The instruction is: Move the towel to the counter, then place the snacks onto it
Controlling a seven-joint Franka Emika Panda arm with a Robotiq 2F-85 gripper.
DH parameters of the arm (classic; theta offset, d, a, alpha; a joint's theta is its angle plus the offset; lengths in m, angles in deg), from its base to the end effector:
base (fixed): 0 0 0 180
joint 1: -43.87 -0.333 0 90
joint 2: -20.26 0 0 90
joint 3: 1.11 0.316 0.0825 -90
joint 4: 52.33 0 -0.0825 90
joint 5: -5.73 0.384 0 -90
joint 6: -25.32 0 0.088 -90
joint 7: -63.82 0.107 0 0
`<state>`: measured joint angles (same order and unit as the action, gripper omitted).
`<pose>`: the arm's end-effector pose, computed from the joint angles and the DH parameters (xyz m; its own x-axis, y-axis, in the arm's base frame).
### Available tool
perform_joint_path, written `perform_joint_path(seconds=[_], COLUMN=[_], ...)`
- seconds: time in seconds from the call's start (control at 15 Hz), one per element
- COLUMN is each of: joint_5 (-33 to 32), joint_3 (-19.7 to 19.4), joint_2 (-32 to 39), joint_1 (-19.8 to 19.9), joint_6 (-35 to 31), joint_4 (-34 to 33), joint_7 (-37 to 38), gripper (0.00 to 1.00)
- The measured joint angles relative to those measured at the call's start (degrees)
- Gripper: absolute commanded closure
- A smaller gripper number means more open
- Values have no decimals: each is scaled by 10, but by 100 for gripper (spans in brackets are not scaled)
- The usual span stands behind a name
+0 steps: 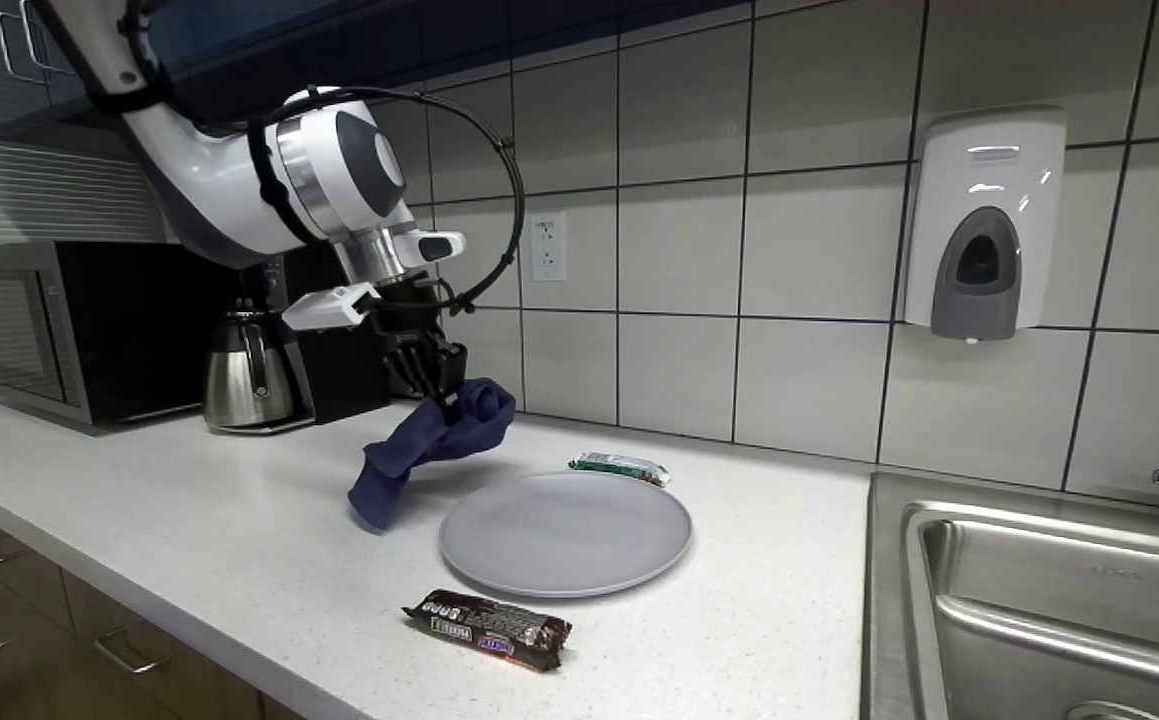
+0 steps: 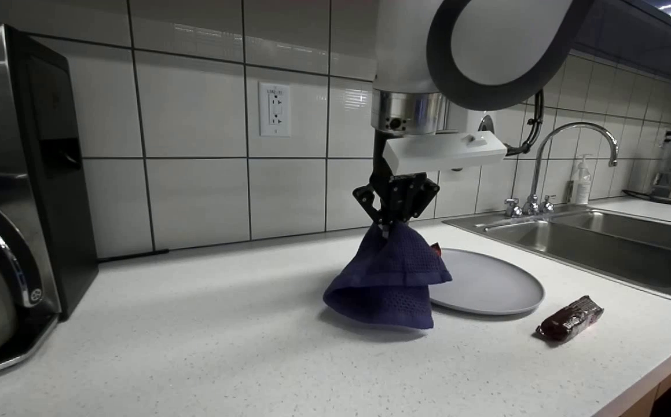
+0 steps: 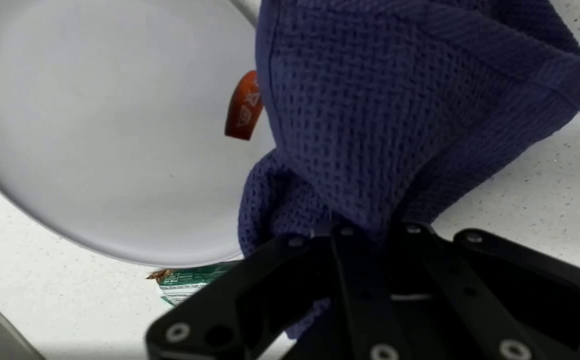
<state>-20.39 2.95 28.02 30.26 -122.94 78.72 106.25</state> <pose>0.5143 0.1723 0.3082 0.9614 -0.0428 0.2717 -0.0816 -0.9878 0.1329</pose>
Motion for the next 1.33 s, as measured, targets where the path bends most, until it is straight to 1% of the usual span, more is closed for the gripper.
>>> perform_joint_path(seconds=[0.4, 0.73, 1.07, 1.13, 1.2, 1.27, 1.33], joint_5=[1, 6, 33, 38, 43, 46, 47], joint_3=[12, 13, 12, 12, 11, 10, 8], joint_2=[43, 93, 133, 138, 142, 144, 146], joint_1=[-13, -21, -23, -23, -23, -23, -23], joint_6=[0, -2, -4, -5, -5, -5, -5], joint_4=[-31, -70, -104, -109, -113, -117, -120], joint_7=[-15, -53, -102, -110, -118, -124, -128], gripper=[97, 97, 97, 64, 62, 56, 48])
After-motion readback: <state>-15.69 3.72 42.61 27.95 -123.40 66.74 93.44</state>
